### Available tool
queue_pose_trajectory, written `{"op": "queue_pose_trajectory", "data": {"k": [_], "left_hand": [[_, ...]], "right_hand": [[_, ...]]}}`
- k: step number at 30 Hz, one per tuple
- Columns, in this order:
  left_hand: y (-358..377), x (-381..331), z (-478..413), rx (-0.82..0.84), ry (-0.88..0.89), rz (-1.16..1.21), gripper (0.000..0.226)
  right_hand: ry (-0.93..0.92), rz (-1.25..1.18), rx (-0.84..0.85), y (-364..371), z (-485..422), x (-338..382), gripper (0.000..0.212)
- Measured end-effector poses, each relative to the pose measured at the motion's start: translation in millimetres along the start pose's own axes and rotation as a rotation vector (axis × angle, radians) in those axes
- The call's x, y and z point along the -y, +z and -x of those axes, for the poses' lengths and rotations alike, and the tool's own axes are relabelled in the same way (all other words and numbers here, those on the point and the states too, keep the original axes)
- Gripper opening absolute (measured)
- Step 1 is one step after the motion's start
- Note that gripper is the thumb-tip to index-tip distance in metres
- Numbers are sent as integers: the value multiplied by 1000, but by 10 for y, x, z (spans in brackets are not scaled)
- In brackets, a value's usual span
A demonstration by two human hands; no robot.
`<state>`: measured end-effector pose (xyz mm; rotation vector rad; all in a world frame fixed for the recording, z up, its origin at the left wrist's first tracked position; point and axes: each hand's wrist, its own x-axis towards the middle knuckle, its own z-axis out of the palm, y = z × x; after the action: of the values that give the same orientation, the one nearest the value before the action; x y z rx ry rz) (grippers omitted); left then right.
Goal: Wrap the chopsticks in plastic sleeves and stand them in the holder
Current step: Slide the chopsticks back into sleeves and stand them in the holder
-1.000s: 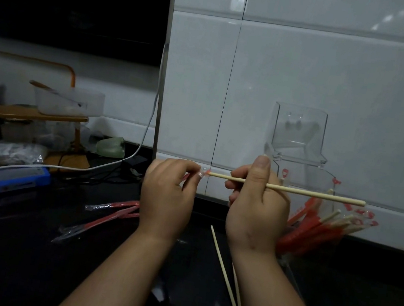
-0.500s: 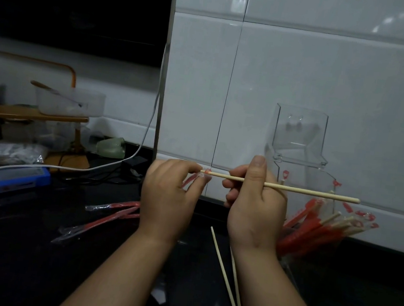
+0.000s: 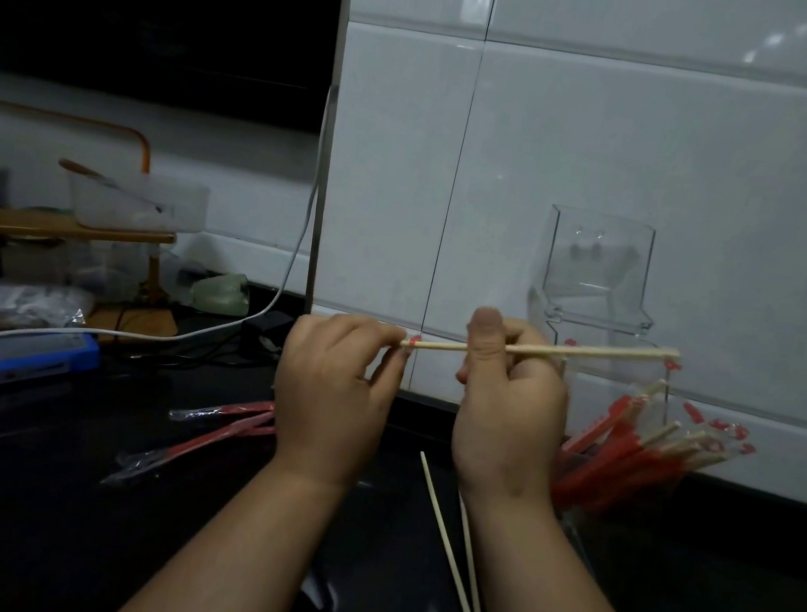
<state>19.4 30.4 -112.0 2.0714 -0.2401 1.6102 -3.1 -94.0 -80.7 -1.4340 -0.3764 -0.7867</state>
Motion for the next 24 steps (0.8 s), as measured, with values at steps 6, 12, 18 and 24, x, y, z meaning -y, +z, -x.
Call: {"op": "queue_pose_trajectory", "data": {"k": [6,12,18,24], "left_hand": [[-15,44,10,-3,-177,-100,8],[-24,6,18,-45,-11,-69,9],[-24,14,18,-28,-36,-81,8],[-14,40,22,-34,-28,-98,9]], "right_hand": [[-35,-141,-168,5,-6,-26,32],[22,-27,9,61,22,-82,24],[47,-201,-91,10,11,-21,38],[46,-191,-94,34,14,-37,36]]}}
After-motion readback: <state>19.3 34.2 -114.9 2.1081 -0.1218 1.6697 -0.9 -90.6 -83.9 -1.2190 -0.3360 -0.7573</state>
